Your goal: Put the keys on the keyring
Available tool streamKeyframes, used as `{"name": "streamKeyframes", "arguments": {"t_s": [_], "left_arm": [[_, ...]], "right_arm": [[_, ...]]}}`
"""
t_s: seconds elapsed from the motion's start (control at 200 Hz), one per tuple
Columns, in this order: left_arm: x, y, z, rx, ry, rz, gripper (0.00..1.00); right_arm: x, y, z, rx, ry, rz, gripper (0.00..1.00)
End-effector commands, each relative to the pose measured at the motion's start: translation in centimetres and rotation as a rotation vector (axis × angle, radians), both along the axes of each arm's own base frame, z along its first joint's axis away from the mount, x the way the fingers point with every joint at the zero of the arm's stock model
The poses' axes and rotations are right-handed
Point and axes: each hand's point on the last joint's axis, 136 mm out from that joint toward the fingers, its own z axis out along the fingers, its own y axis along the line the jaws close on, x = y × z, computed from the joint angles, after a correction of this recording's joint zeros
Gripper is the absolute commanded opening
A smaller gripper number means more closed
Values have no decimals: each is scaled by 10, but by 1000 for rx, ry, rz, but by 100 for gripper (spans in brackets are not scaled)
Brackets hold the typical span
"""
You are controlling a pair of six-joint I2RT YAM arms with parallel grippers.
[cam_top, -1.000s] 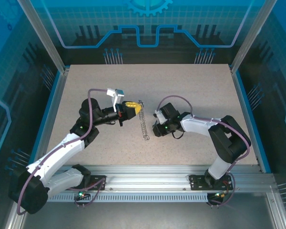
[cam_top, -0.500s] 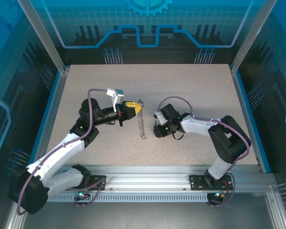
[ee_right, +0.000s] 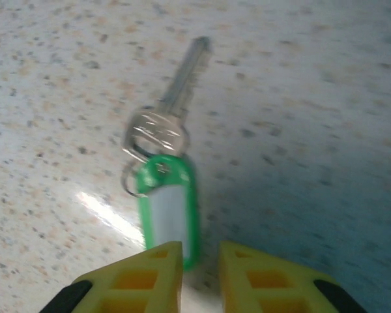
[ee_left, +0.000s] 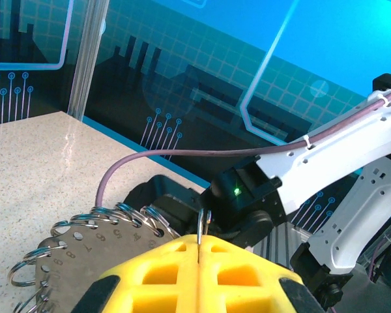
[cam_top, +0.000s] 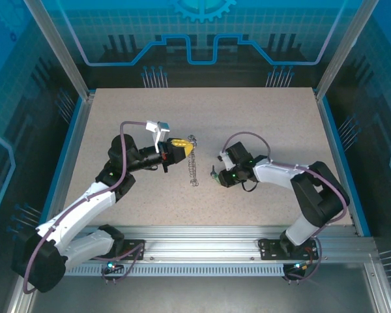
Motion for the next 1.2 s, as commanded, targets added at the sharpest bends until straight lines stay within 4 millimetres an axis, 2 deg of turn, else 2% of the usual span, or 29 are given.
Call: {"name": "streamKeyframes", "arguments": {"t_s": [0.0,0.085,0.17,0.41,0.52,0.575,0.59,0.695,0.98,1.195], "left_arm": [[-4,4,15,-22,-67,4,0],[-4,4,15,-20,-67,4,0],[-3,4,15,-25,-67,2,0],[-3,3,17,-31,-68,1,0],[-4,4,17,-29,-68,2,0],[-4,4,17,-29,-67,2,0],[-4,4,17,-29,-67,2,0],[-4,4,18,-31,-69,2,0],[-4,4,18,-32,-74,2,0],[-5,4,19,-36,-85,-3,0]], "right_arm": [[3,-18,17,7,-36,-66,28],[4,-15,26,30,-54,-56,33],[3,-4,31,73,-53,-18,40],[-3,23,22,42,-41,110,47],[-2,27,17,-6,-46,136,48],[-4,22,9,-51,-37,133,49],[3,24,15,-54,-55,131,49],[6,23,10,-96,-50,133,49],[5,34,1,-94,-12,164,49],[-4,44,-3,-97,19,199,49]]}}
